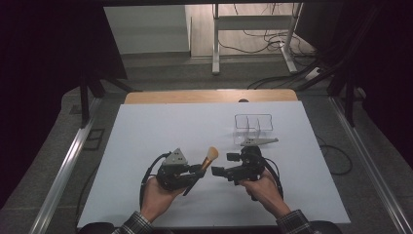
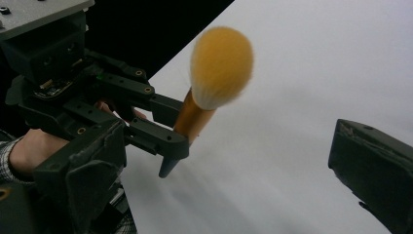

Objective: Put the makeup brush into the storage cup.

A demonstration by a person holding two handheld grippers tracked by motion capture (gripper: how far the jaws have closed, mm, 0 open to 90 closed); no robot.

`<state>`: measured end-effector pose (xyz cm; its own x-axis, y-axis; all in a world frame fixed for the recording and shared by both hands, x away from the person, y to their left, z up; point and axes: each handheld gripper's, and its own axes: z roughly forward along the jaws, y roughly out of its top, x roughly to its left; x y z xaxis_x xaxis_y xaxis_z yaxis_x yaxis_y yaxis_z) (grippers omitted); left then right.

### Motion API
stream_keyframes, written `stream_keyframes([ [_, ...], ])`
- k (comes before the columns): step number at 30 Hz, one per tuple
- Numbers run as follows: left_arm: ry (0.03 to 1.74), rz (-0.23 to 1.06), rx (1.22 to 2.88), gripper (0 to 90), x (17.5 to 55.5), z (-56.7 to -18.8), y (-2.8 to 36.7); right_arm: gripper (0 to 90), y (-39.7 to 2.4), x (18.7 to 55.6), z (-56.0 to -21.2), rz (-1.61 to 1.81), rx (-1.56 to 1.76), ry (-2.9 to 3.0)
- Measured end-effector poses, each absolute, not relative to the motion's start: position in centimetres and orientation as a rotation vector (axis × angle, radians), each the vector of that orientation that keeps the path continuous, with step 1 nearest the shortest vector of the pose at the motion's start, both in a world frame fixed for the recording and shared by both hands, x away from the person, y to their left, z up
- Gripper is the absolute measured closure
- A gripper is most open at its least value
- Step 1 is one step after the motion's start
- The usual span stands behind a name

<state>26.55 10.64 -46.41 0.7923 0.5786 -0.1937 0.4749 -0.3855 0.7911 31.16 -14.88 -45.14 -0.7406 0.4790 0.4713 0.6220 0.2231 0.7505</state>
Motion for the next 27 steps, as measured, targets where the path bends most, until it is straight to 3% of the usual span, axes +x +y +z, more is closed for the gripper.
stream_keyframes([
  [9,0.768,0.141,2.050,73.7,26.4,-46.4,10.3,1.6,-13.5,31.3,-45.2,-1.533,-1.044,-2.339],
  [13,0.764,0.144,2.046,73.7,26.3,-46.3,10.2,7.5,-13.2,31.4,-45.1,-1.527,-1.056,-2.337],
  [16,0.764,0.146,2.044,73.7,26.3,-46.3,10.1,15.9,-13.0,31.5,-45.0,-1.525,-1.068,-2.339],
  [27,0.761,0.151,2.044,73.7,26.2,-46.3,10.1,60.6,-12.8,31.4,-44.9,-1.532,-1.031,-2.312],
])
